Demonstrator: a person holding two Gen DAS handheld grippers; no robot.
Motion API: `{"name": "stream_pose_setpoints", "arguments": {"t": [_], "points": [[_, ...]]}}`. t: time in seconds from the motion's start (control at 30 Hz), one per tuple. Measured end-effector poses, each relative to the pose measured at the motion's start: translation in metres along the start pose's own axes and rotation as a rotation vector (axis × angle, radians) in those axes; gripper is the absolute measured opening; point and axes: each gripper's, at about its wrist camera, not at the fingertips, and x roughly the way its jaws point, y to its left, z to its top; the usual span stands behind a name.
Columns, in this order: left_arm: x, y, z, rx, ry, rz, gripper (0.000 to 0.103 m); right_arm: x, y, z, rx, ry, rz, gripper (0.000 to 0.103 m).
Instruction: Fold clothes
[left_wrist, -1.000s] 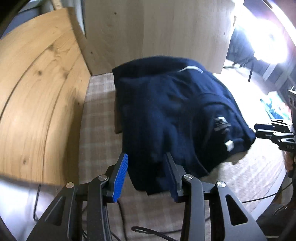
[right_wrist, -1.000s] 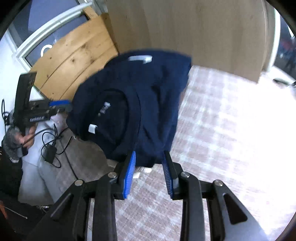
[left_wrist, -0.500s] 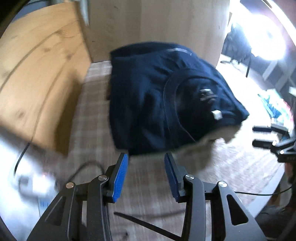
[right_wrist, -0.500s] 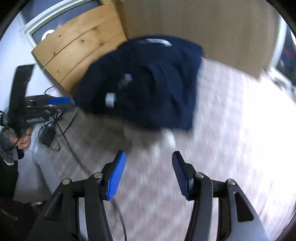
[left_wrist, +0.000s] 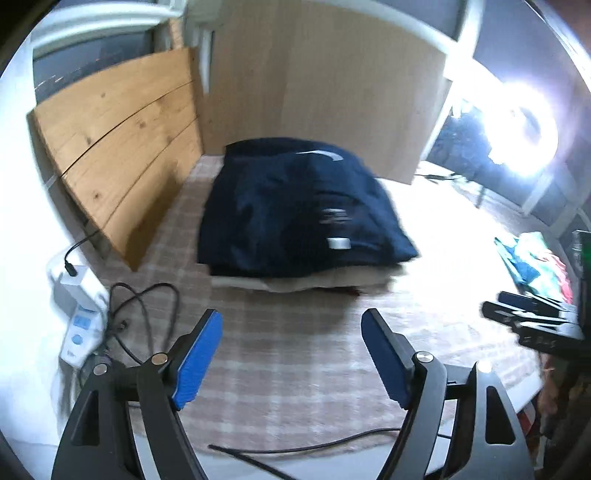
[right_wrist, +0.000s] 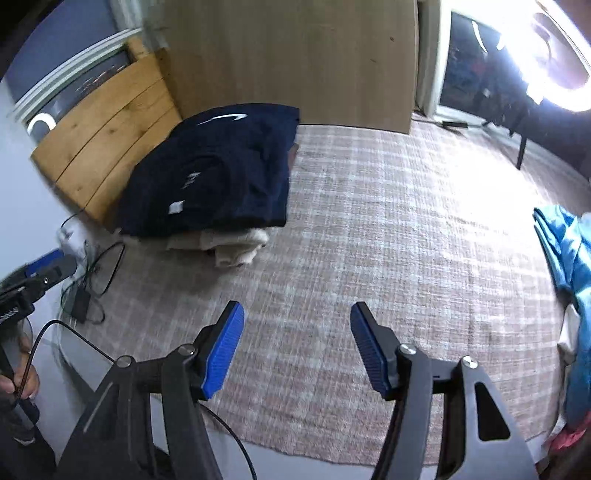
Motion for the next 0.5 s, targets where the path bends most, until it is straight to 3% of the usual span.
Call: {"name": "stream_pose_setpoints", "arguments": {"t": [0.13, 0.3, 0.43, 0.5], "points": [[-0.021, -0.03, -0.016, -0.005, -0.012, 0.016, 0.077, -0.021, -0.004, -0.019, -0.04, -0.018, 0.019, 0.059], [-0.04, -0.059, -0.044, -0.049, -0.011, 0.1, 0.077, -0.058, -0.016, -0.045, -0.084, -0.065, 0.026, 0.059], [-0.054, -0.081, -0.071, -0.084, 0.008, 0.124, 0.077, -0.085, -0.031, -0.072, -0.124, -0.12, -0.035, 0.06], [-0.059, -0.092, -0.083, -0.096, 0.022, 0.129, 0.077, -0.094, -0.038, -0.083, -0.13, -0.125, -0.02, 0.06]]}}
